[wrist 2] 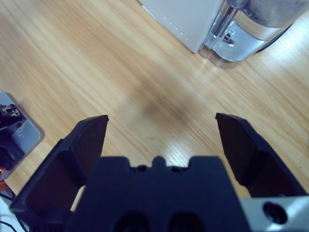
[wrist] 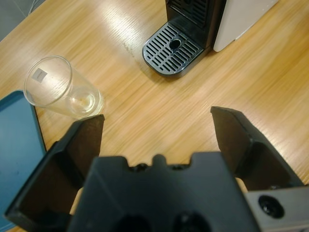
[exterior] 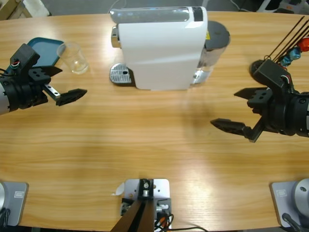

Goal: Pour coffee

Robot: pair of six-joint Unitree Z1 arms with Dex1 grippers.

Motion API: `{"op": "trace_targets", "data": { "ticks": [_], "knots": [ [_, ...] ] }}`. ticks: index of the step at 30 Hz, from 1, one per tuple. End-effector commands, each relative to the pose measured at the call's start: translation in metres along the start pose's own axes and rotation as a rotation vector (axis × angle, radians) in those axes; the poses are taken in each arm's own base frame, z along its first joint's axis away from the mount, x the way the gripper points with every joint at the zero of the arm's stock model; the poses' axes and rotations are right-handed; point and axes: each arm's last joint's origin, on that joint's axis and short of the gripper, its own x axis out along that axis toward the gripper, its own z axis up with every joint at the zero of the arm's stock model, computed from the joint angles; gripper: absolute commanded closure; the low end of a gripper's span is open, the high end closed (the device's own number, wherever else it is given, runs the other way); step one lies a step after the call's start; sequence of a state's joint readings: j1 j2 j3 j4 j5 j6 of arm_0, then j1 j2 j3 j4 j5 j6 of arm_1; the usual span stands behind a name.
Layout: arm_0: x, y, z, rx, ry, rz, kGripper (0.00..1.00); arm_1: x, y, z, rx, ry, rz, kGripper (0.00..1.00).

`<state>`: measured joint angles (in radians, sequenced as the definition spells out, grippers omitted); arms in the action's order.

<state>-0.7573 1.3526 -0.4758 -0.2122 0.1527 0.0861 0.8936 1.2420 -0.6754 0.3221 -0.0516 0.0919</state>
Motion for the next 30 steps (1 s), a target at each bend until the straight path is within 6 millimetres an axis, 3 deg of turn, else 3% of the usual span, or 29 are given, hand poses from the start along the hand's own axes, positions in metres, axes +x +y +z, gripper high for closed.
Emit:
{"op": "trace_targets", "data": {
  "ticks": [1,11,15,22,26,30],
  "knots": [
    [0.000,-0.002,-0.008,0.004,0.014,-0.005,0.046,0.008,0.002,-0.006,0.000,0.033,0.016,0.013],
    [-0.002,-0.002,-0.004,-0.007,-0.002,-0.004,0.055,0.007,0.002,-0.006,0.000,0.029,0.017,0.013],
    [-0.027,0.005,0.008,-0.095,-0.091,0.007,0.077,0.005,0.002,-0.006,0.001,0.025,0.017,0.018],
    [-0.064,0.023,0.074,-0.189,-0.134,-0.067,0.115,-0.003,0.002,-0.004,0.039,0.003,0.015,0.018],
    [-0.080,0.037,0.102,-0.385,-0.110,-0.118,0.115,-0.007,0.001,-0.001,0.099,0.007,0.012,0.018],
    [-0.061,0.058,0.119,-0.569,-0.069,-0.435,0.119,-0.011,0.001,-0.004,0.116,0.007,0.005,0.026]
  ]
}}
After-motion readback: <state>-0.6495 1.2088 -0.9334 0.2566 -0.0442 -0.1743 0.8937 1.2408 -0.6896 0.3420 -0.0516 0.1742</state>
